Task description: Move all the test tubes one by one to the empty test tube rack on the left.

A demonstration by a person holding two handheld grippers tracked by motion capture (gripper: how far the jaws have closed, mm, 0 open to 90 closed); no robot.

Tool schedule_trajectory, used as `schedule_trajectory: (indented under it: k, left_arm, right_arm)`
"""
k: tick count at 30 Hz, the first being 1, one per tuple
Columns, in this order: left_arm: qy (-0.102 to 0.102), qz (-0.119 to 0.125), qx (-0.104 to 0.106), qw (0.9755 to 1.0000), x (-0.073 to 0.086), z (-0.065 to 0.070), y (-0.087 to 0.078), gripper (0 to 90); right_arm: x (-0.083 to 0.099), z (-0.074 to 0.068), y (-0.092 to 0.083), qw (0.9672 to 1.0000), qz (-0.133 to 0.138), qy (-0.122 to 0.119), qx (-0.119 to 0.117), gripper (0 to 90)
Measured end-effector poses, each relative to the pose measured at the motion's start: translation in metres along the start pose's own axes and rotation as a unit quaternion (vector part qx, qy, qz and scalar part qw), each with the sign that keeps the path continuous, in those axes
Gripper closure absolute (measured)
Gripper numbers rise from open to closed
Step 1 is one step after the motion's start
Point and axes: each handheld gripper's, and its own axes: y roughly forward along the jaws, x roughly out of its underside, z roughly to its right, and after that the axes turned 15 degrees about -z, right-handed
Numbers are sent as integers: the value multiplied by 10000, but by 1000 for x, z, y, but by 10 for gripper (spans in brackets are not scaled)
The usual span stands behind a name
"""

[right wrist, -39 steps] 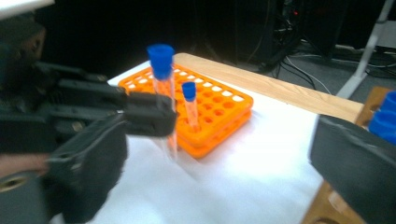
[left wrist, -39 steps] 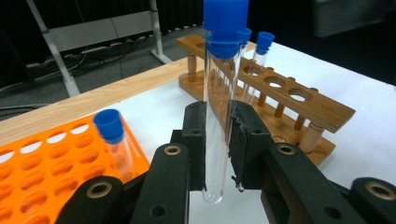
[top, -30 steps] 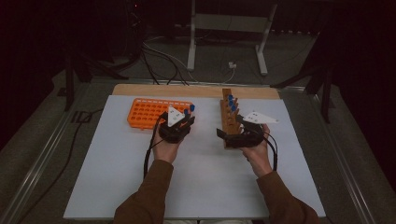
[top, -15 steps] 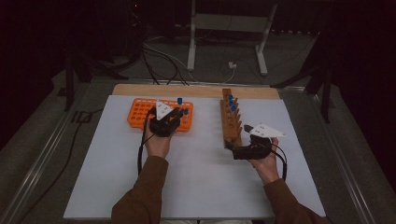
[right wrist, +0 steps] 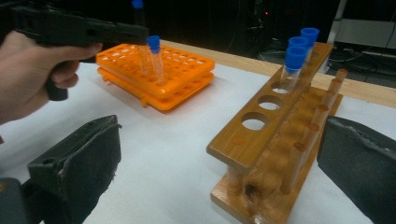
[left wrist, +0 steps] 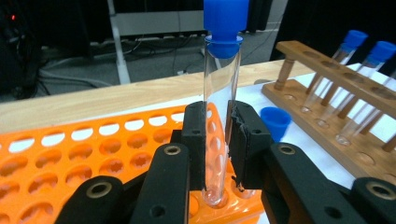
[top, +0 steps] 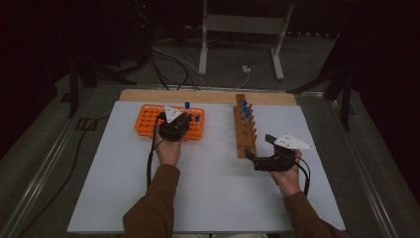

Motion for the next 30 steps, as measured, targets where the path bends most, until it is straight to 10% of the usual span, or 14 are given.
schedule_trajectory:
  k: [21, 30]
  left_arm:
    - [593, -707, -263, 9954, 21, 10, 25, 785]
    - [405, -586, -167, 9973, 26, 8, 23, 784]
  right_arm:
    - [5, -3, 11, 9997, -195, -119, -12, 0]
    - [6, -2, 11, 9998, -182, -123, 18, 0]
